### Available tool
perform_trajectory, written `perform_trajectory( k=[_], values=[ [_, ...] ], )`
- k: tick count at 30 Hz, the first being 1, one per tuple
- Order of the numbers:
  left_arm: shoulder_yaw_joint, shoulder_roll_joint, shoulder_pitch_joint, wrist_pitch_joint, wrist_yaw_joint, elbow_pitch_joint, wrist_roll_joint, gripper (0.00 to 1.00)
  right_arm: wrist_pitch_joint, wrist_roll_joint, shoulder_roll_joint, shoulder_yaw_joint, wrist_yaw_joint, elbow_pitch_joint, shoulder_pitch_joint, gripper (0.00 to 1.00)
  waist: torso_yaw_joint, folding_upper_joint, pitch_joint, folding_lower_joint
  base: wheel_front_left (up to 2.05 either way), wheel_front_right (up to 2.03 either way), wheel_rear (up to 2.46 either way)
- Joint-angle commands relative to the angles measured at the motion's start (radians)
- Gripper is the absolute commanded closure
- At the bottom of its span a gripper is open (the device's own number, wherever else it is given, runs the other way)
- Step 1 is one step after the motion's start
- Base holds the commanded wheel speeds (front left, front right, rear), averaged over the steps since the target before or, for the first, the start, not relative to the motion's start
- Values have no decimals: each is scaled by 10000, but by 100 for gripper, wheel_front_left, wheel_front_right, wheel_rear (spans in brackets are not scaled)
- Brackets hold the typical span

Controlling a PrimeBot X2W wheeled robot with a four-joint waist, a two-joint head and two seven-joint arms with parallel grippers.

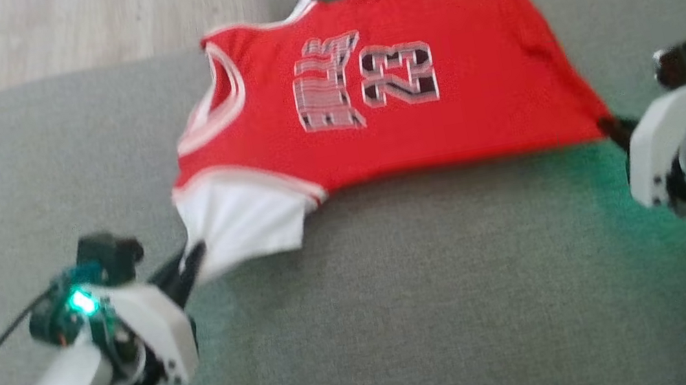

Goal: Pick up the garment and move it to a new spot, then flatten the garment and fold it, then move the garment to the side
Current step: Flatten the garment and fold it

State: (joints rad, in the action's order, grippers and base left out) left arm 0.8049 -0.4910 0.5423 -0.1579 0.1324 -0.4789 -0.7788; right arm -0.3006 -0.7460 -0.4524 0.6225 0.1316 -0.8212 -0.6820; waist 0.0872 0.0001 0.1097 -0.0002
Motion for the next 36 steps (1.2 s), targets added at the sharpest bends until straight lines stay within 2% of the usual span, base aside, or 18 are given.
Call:
perform_trajectory(
  k=[1,6,12,18,25,36],
  values=[
    [-362,-777,-15,-268,-19,689,-243,100,-215,-347,-467,260,-9,521,305,100,3,-1,-440,2,0,0,0],
    [-342,-1413,-874,-988,-164,2088,-781,100,-827,-1025,-969,673,-9,1328,1041,100,-28,-1,-878,2,0,0,0],
    [-303,-2275,-2085,-1796,-752,4012,-1365,100,-1334,-1777,-1501,931,-9,2704,1992,100,-192,-1,-1148,2,0,0,0],
    [-585,-2564,-2102,-1825,-1389,4960,-1284,100,-1370,-2038,-1763,549,-9,3597,2324,100,-271,-1,-978,2,0,0,0],
    [-628,-2293,-1009,-2083,-1471,4618,-862,100,-1494,-1536,-1480,71,-9,3807,1904,100,-335,-1,-336,2,0,0,0],
    [-522,-1546,1401,-2520,-878,2751,-242,100,-1654,-794,-857,-459,-9,3314,531,100,-428,-1,882,2,0,0,0]
  ],
)
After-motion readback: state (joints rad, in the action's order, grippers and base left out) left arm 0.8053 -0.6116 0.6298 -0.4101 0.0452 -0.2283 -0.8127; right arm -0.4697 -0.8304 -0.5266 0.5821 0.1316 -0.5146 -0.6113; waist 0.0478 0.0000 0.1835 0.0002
